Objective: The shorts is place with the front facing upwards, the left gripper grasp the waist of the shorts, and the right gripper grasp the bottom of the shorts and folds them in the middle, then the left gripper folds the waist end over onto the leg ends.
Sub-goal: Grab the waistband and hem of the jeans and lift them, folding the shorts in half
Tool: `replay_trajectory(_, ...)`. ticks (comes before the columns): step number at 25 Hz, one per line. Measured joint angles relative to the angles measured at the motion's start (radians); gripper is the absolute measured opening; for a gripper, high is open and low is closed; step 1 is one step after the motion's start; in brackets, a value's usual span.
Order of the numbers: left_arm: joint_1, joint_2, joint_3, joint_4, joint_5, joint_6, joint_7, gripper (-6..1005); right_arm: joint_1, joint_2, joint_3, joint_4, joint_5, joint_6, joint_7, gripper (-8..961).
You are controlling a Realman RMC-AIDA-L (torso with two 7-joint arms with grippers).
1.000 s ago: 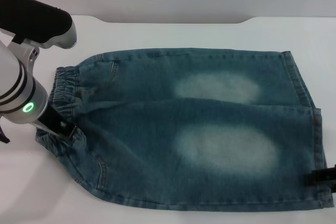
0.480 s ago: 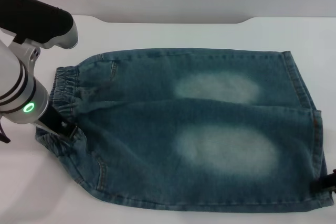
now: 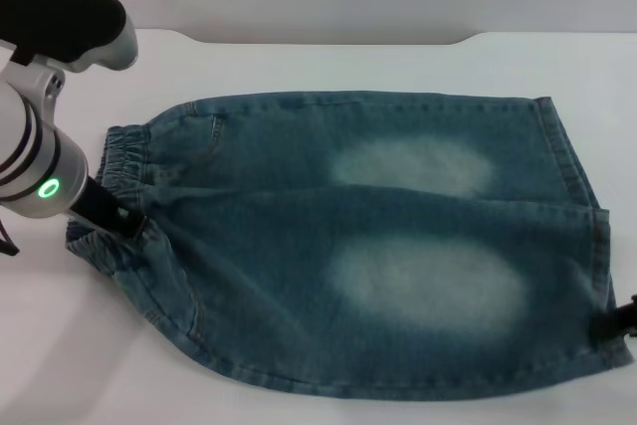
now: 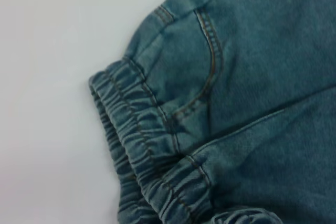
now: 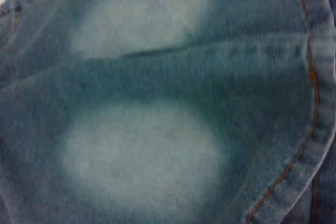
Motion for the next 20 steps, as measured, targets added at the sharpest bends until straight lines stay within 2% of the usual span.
replay_trajectory(6, 0.021, 0.001, -0.029, -0.018, 0.001, 0.047, 0.007, 70, -0.005, 0.001, 0.031, -0.133, 0.003, 0.000, -0.008, 24)
replay_trajectory(13, 0.061, 0.002, -0.080, -0.031, 0.001, 0.152, 0.026, 70, 0.027, 0.002, 0.166, -0.267, 0.024, -0.010, -0.045, 41)
replay_trajectory(20, 0.077, 0.000, -0.098, -0.016, -0.003, 0.261, 0.041, 71, 0.064, 0.004, 0.229, -0.286, 0.034, -0.069, -0.100, 58)
